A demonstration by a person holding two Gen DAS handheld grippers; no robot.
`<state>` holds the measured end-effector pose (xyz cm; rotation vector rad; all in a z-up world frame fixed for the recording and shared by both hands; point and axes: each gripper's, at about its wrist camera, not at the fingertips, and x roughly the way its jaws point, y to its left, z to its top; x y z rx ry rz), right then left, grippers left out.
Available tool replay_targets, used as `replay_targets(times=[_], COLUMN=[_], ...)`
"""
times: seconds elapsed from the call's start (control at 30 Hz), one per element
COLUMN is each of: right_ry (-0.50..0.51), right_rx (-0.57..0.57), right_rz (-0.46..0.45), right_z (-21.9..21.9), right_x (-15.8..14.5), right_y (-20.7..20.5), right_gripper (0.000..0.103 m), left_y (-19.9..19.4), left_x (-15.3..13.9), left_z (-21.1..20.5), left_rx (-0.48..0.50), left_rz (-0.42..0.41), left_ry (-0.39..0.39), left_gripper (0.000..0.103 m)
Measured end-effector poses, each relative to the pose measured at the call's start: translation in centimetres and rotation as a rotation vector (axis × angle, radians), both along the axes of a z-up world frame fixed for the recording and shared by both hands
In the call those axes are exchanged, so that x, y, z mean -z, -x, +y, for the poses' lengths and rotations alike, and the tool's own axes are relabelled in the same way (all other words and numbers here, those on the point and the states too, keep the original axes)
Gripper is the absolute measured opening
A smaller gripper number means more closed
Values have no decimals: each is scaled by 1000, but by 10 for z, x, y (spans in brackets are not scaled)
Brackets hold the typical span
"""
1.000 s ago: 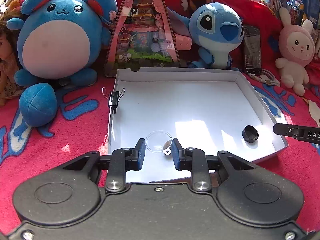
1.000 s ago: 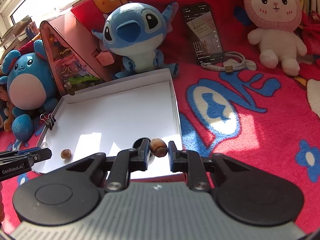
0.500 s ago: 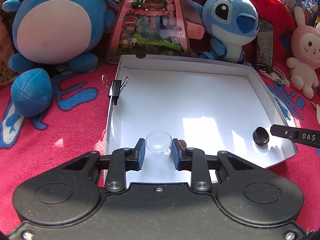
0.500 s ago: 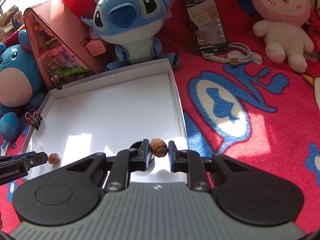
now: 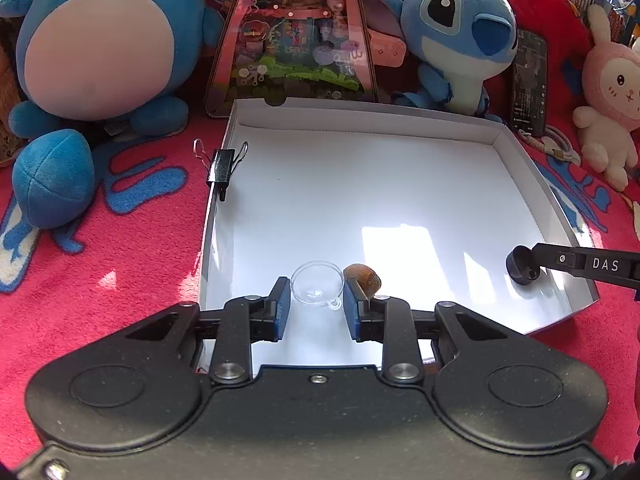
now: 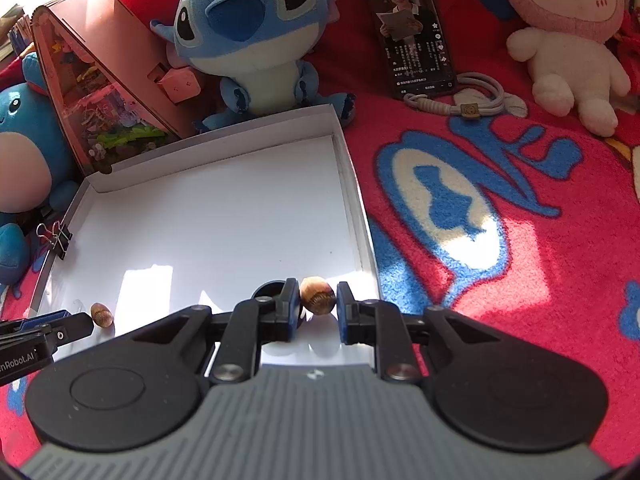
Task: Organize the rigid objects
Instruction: 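Carry the walnut in the right gripper into the box while the left carries the dome, then open the left gripper releasing the dome while the right gripper releases the walnut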
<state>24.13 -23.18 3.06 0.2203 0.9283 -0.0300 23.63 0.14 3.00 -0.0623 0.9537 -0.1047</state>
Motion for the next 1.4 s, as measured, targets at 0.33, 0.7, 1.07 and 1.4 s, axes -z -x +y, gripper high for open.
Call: replay_targets(times=[0.33,0.7,1.07,1.4], right_ry=[-15,-33,-42,-9], right_rx=[5,9,-13,-60], right_rz=[-4,-6,-21,-74], right_z=[-2,-4,-3,4], right_x=[1,3,1,-8], right_y=[0,1,6,22], right_gripper=[24,25,46,64], left_y=[-1,0,8,28], left_x=[3,3,-4,-17], left_z=[-3,-6,-5,-11], left_rx=[11,15,34,79], left_rz=[1,-6,-26,-79], left_ry=[6,3,14,0], left_gripper=[27,34,63,78])
